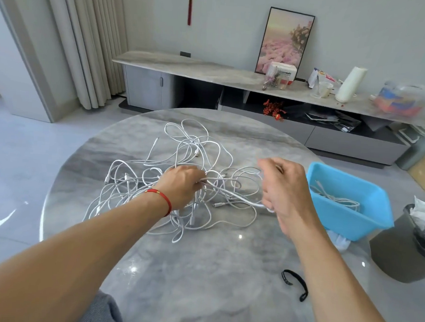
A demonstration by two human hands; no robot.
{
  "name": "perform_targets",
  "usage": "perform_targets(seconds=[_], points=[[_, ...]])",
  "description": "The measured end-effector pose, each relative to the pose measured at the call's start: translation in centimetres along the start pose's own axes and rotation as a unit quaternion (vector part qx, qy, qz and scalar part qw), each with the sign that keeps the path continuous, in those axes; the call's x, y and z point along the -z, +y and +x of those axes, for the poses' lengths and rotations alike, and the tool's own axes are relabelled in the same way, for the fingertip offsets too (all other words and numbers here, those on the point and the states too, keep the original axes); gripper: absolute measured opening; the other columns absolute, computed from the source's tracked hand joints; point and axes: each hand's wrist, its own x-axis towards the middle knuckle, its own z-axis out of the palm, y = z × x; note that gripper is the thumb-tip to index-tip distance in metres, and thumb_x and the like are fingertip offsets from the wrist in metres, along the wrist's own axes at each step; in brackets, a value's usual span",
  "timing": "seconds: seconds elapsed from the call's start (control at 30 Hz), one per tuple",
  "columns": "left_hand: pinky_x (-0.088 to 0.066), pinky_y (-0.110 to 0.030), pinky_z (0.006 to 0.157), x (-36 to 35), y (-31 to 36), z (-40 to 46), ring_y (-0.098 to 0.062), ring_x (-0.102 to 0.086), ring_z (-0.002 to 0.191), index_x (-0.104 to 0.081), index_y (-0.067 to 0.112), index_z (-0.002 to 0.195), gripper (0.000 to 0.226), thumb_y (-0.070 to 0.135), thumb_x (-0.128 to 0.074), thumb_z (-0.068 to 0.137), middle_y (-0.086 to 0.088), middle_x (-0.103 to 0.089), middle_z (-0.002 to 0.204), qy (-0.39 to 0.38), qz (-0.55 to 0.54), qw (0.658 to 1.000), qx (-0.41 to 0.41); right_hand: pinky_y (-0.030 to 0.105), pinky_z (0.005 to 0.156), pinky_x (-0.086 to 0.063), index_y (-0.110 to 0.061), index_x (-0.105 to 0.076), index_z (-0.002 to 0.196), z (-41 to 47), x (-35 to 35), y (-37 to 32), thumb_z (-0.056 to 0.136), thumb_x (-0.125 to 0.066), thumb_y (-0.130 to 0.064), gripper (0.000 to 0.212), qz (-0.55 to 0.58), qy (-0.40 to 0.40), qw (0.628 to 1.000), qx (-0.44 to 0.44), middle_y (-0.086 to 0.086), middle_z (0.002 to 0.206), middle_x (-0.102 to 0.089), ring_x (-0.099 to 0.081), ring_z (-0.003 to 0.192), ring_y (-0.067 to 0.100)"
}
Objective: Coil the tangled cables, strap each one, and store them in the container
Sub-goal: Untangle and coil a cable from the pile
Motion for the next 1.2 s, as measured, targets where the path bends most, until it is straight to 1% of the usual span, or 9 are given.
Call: perform_targets(seconds=[0.1,0.27,0.43,0.53,0.6,0.7,0.83,1.07,1.2], points=[[-0.049,-0.042,0.084,0.1,-0.6,0.1,-0.029,-0.061,0.101,-0.068,0.014,0.098,0.013,0.019,-0.057,0.095,-0.004,-0.067,0.105,0.013,0.005,1.0,0.026,0.026,0.053,-0.038,-0.017,-0.061,0.073,0.4,0.7,1.3,0.082,-0.066,-0.049,0.034,-0.27,-0.035,0.959,-0.073,-0.01,0.063,-0.058,-0.054,0.062,0.015],[-0.05,-0.041,0.08,-0.1,-0.4,-0.1,-0.03,-0.062,0.095,-0.07,0.015,0.09,0.011,0.022,-0.062,0.094,-0.003,-0.067,0.096,0.024,-0.012,1.0,0.014,0.033,0.07,-0.056,-0.029,-0.075,0.083,-0.8,-1.5,2.5,0.085,-0.07,-0.057,0.028,-0.41,-0.23,0.878,-0.084,-0.008,0.079,-0.072,-0.069,0.079,0.018],[-0.048,-0.042,0.082,-0.4,-0.7,-0.1,-0.031,-0.062,0.094,-0.07,0.011,0.094,0.016,0.022,-0.059,0.096,-0.006,-0.067,0.096,0.028,-0.016,0.999,0.041,0.034,0.081,-0.049,-0.022,-0.061,0.061,-0.5,-1.2,0.6,0.095,-0.068,-0.027,0.035,-0.109,-0.206,0.972,0.041,-0.014,0.079,-0.07,-0.064,0.077,0.007],[-0.049,-0.042,0.087,-0.4,-0.7,-0.1,-0.03,-0.063,0.101,-0.071,0.012,0.103,0.016,0.018,-0.06,0.093,-0.005,-0.067,0.11,0.027,-0.022,0.998,0.047,0.039,0.108,-0.048,-0.019,-0.058,0.065,-0.8,-0.2,-1.2,0.095,-0.059,-0.017,0.03,0.198,-0.248,0.947,0.053,0.008,0.116,-0.075,-0.067,0.118,0.024],[-0.048,-0.042,0.091,-0.4,-0.8,0.0,-0.029,-0.061,0.107,-0.073,0.015,0.105,0.019,0.015,-0.062,0.09,-0.005,-0.066,0.117,0.03,-0.022,0.997,0.063,0.045,0.09,-0.058,-0.017,-0.05,0.068,-0.9,0.5,-1.7,0.092,-0.057,-0.019,0.026,0.291,-0.251,0.923,0.002,0.017,0.085,-0.072,-0.074,0.087,0.036],[-0.047,-0.039,0.093,-0.4,-0.9,0.0,-0.027,-0.061,0.107,-0.075,0.017,0.101,0.015,0.016,-0.065,0.089,-0.006,-0.068,0.111,0.043,-0.04,0.995,0.078,0.032,0.055,-0.035,-0.022,-0.043,0.064,-0.8,0.6,-0.7,0.082,-0.064,-0.035,0.03,0.015,-0.142,0.989,-0.037,-0.006,0.056,-0.047,-0.045,0.046,0.012],[-0.05,-0.04,0.085,-0.3,-0.3,-0.1,-0.028,-0.064,0.096,-0.076,0.015,0.09,0.011,0.018,-0.066,0.087,-0.006,-0.07,0.097,0.045,-0.047,0.995,0.071,0.029,0.071,-0.05,-0.032,-0.064,0.103,-1.9,-1.3,1.0,0.083,-0.066,-0.047,0.025,-0.373,-0.222,0.899,-0.063,-0.007,0.106,-0.069,-0.063,0.091,0.012],[-0.05,-0.038,0.072,0.2,0.1,-0.1,-0.029,-0.062,0.08,-0.077,0.015,0.078,0.019,0.028,-0.068,0.089,-0.008,-0.069,0.078,0.029,-0.047,0.996,0.071,0.041,0.093,-0.048,-0.034,-0.054,0.135,-2.5,-4.7,2.2,0.086,-0.061,-0.048,0.052,-0.443,-0.233,0.865,-0.034,0.003,0.139,-0.055,-0.056,0.127,0.03],[-0.05,-0.04,0.081,0.2,0.6,-0.1,-0.027,-0.063,0.091,-0.079,0.016,0.087,0.015,0.028,-0.07,0.088,-0.006,-0.072,0.089,0.017,-0.046,0.998,0.037,0.037,0.061,-0.038,-0.02,-0.05,0.069,-2.1,-5.7,2.6,0.096,-0.056,-0.05,0.04,-0.364,-0.195,0.911,0.009,-0.002,0.073,-0.054,-0.057,0.082,0.031]])
